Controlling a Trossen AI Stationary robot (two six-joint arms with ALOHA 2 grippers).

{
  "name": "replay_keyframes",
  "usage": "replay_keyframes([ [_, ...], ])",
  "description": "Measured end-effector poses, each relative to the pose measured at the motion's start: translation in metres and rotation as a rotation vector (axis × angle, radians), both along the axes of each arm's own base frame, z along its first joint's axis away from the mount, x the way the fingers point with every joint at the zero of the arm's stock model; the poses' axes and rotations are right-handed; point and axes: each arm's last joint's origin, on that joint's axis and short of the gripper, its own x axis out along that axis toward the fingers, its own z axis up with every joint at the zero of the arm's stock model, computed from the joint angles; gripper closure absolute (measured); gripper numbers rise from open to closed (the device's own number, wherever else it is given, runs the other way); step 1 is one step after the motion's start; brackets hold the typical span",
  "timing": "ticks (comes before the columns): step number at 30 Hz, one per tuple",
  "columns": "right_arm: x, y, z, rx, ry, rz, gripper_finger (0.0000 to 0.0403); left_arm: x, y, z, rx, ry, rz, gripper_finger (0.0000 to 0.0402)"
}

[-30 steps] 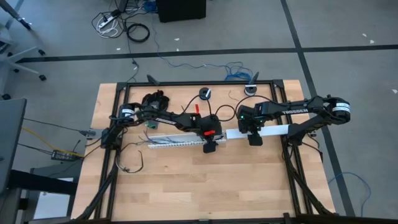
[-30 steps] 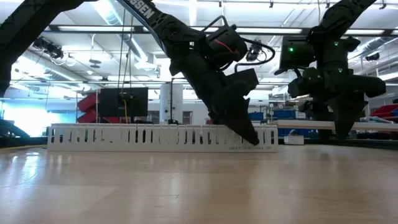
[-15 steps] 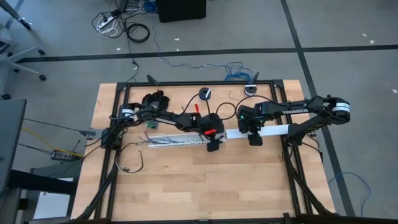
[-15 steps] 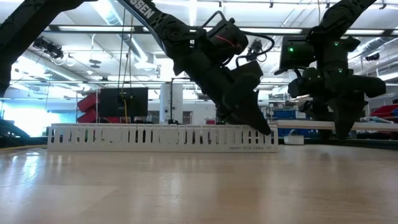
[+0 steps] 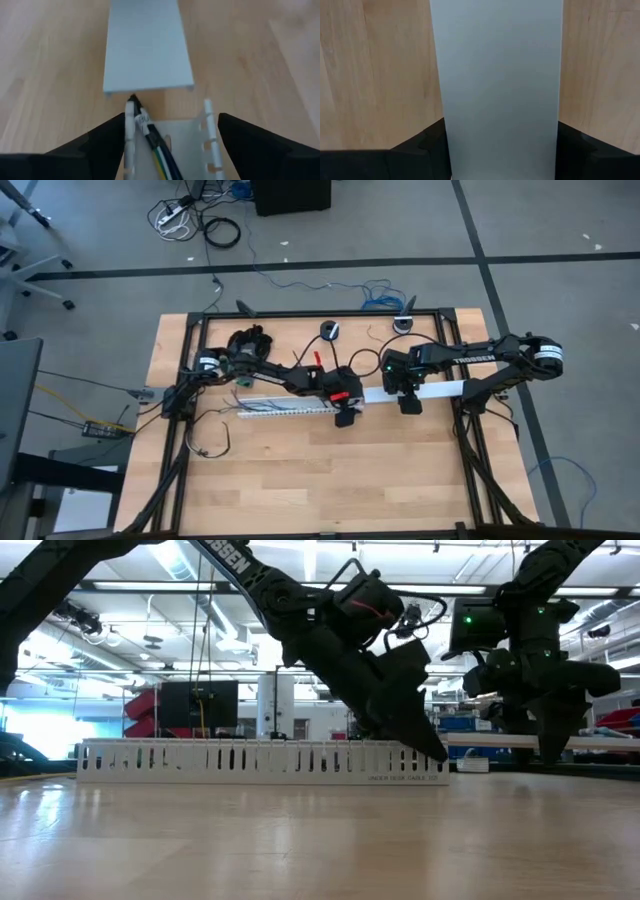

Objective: Ziptie cables
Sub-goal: Close the white cable duct

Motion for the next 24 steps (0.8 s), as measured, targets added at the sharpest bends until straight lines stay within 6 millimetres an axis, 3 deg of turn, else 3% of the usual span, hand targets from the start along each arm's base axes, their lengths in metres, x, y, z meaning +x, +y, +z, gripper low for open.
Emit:
replay_keyframes([
  [16, 0.0000, -0.0002, 0.0000, -0.005, 0.002, -0.008, 0.0168, -0.0009, 0.0014, -0.0028, 0.034, 0.019, 0.038, 0.0100],
  [24, 0.0000, -0.0001, 0.0001, -0.001, 0.001, -0.007, 0.0168, -0.0012, 0.0053, -0.0030, 0.040, 0.021, 0.051, 0.0126],
])
